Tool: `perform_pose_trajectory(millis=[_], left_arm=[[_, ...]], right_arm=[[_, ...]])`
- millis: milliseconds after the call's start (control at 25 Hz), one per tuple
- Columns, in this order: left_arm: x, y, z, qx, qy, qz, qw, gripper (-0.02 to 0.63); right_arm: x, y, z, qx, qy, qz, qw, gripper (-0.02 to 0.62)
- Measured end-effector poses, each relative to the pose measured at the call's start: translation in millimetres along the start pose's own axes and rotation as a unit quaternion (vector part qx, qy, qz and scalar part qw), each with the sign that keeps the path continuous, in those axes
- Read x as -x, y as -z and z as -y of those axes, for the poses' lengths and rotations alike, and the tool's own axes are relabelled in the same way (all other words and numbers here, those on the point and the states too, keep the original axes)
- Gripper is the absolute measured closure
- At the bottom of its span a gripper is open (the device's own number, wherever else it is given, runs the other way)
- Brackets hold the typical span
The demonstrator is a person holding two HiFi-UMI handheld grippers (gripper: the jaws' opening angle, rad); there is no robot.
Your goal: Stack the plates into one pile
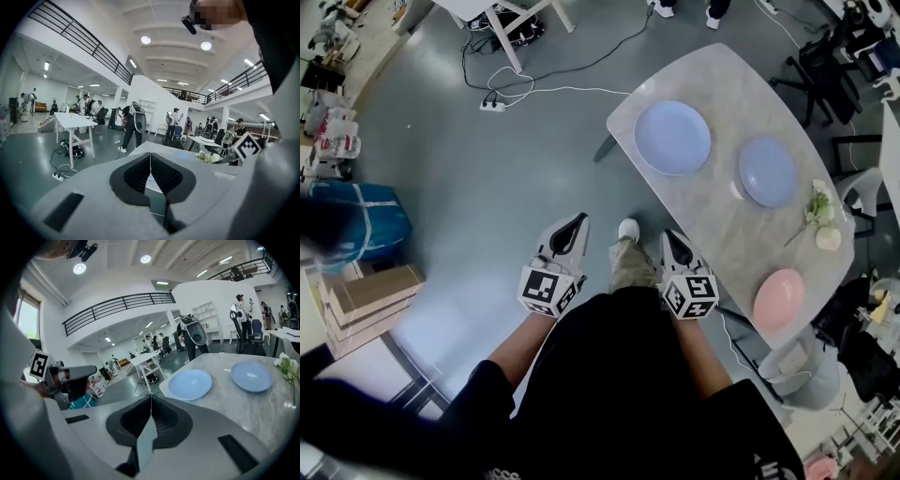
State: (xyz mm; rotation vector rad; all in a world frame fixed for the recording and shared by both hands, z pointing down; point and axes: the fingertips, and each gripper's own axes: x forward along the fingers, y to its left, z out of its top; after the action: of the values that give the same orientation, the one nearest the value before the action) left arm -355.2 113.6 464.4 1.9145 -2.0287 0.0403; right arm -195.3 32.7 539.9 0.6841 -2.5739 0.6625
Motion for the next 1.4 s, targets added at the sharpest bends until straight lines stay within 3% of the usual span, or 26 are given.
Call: perform_pose_trajectory(millis=[160,320,520,760,960,1240,1400], left_arm=[[-33.8,-17.0,-13.8,0.007,-0.010,-0.017,0.9998,0.589],[-57.3,-45.0,-21.1,0.017,-0.017,-0.005,0.9997,0.589],[-88.6,-52.8,-36.5,0.023,-0.009,-0.010,0.9996,0.589],[-135.9,-58.6,-53.0,0.013,0.040,-0.026,0.9987,0.589],[-189.9,-39.1,-60.5,0.025,0.078,-0.069,0.9942,0.589],[-263.7,12.1,-87.8,0.056,0.104,-0.158,0.9803,0.588],[-296.0,46.3,-97.2,0.089,0.106,-0.210,0.9679,0.583]], right_arm=[[-26.4,-48.3,31.7,-0.002,0.018,0.025,1.000,0.582],[-42.4,-99.2,62.1,-0.003,0.039,0.058,0.998,0.581],[-54.8,-125.3,90.5,-0.018,0.073,0.072,0.995,0.583],[-73.8,-110.7,105.5,-0.050,0.115,0.038,0.991,0.581],[-82.7,-94.4,133.7,-0.088,0.154,0.013,0.984,0.580],[-108.7,-52.3,193.6,-0.148,0.218,-0.038,0.964,0.575],[-126.7,-34.2,218.1,-0.178,0.237,-0.049,0.954,0.514]])
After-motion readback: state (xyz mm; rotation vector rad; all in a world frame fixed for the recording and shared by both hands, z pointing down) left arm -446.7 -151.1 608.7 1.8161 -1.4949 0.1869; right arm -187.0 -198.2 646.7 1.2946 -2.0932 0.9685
